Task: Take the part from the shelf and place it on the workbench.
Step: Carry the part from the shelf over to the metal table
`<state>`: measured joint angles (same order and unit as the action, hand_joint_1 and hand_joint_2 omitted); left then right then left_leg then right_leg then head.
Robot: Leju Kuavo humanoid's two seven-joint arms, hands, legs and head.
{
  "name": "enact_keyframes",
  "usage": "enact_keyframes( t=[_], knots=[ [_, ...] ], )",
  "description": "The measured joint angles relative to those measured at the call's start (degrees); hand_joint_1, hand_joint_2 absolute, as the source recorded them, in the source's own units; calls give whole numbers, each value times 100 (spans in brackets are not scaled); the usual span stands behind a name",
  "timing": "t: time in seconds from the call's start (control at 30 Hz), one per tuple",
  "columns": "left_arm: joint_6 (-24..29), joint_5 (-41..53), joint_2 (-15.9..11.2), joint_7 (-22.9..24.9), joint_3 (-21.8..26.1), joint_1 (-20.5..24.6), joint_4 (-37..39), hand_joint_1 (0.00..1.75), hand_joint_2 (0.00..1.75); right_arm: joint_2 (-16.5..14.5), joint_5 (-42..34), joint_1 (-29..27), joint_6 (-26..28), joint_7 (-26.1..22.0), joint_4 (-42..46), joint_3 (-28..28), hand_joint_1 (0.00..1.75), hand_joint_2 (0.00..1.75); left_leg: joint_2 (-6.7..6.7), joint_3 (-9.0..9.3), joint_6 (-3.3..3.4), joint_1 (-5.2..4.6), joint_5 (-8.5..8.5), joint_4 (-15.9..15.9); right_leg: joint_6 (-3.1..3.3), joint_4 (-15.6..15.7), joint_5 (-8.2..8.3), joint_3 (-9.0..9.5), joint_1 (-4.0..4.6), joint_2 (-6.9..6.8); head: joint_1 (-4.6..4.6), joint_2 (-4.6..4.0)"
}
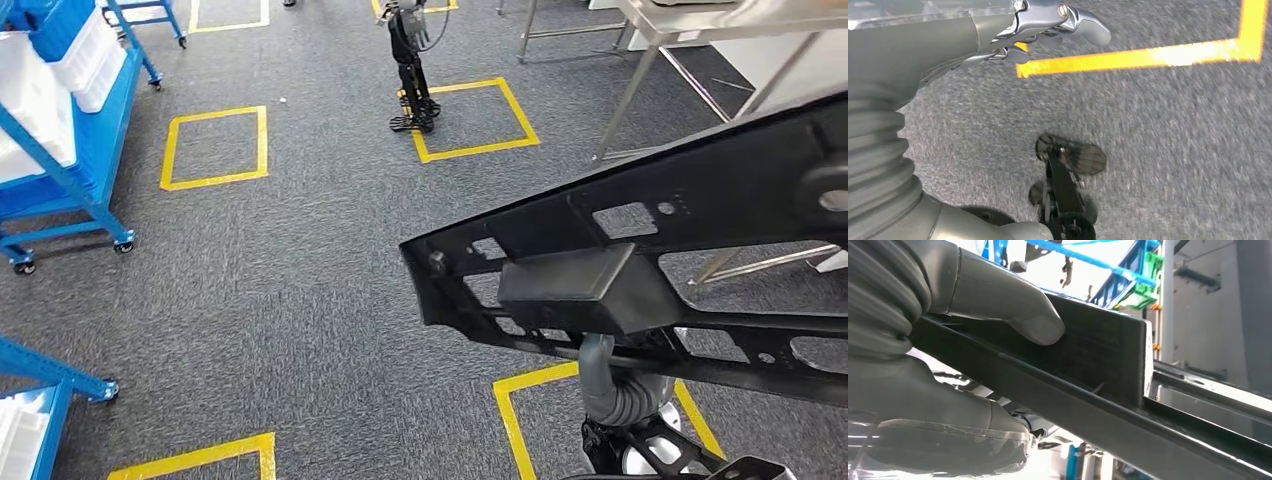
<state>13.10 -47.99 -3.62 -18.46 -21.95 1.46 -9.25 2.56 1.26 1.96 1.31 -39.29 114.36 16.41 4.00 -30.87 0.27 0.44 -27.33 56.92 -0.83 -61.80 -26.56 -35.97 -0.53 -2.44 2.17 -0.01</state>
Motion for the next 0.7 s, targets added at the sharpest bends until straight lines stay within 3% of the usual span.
enact_keyframes(
  t=[0.07,0.13,0.2,0.23,0.3,0.37,0.4,0.43,0.5,0.53,0.6,0.63,0.7],
  knots=[
    [-35,1,2,-36,14,6,0,0,175,1,9,18,-5,2,22,59,175,175,82,33,-65,-20,-37,8,57,377,75,193,45,-108,-1,-1],
    [-72,7,6,-73,21,23,-1,0,175,3,-7,22,-16,3,38,85,175,175,164,65,-131,-22,-64,5,119,391,75,194,62,7,-5,-1],
    [-97,16,15,-108,25,38,-3,0,175,8,-63,23,-41,2,65,89,175,175,60,43,-189,3,-185,142,182,430,90,227,43,118,-11,0],
    [-105,20,20,-121,25,40,-4,0,175,10,-102,24,-62,2,77,89,175,175,-62,-52,-211,15,-330,375,214,447,99,245,29,169,-15,0],
    [-116,26,25,-130,26,34,-4,0,175,16,-184,25,-122,2,78,91,175,175,-291,-419,-227,25,-696,1146,255,451,99,252,34,274,-27,0],
    [-117,25,27,-125,27,17,-4,0,175,20,-268,15,-208,1,62,91,175,175,-351,-725,-228,25,-821,1709,266,447,98,259,49,422,-28,-1],
    [-114,21,29,-121,28,7,-3,0,175,21,-313,9,-256,1,54,91,175,175,-359,-745,-220,25,-719,1691,265,443,97,267,54,505,-30,-1],
    [-106,17,31,-120,30,3,-3,0,175,22,-361,4,-302,1,45,91,175,175,-377,-665,-207,25,-521,1455,261,439,95,278,54,584,-30,-1],
    [-88,5,32,-120,39,1,-3,0,175,22,-458,0,-383,1,29,90,175,175,-554,-365,-171,28,-94,689,237,413,80,283,60,721,-34,-1],
    [-77,-4,32,-122,45,5,-3,0,175,22,-506,1,-424,1,16,89,175,175,-655,-244,-154,32,16,387,213,393,75,267,62,781,-33,-1],
    [-60,-27,33,-128,52,14,-2,0,175,22,-583,0,-509,-1,-14,88,175,175,-759,-148,-112,24,39,135,146,370,77,220,51,886,-34,0],
    [-57,-36,37,-132,54,24,-2,0,175,22,-607,-2,-542,-1,-27,88,175,175,-709,-135,-83,26,38,107,108,377,88,203,43,937,-33,0],
    [-58,-43,52,-143,55,37,-2,0,175,22,-630,3,-583,-1,-46,84,175,175,-595,-109,-7,36,72,47,47,314,37,165,39,808,-22,-1]
  ],
)
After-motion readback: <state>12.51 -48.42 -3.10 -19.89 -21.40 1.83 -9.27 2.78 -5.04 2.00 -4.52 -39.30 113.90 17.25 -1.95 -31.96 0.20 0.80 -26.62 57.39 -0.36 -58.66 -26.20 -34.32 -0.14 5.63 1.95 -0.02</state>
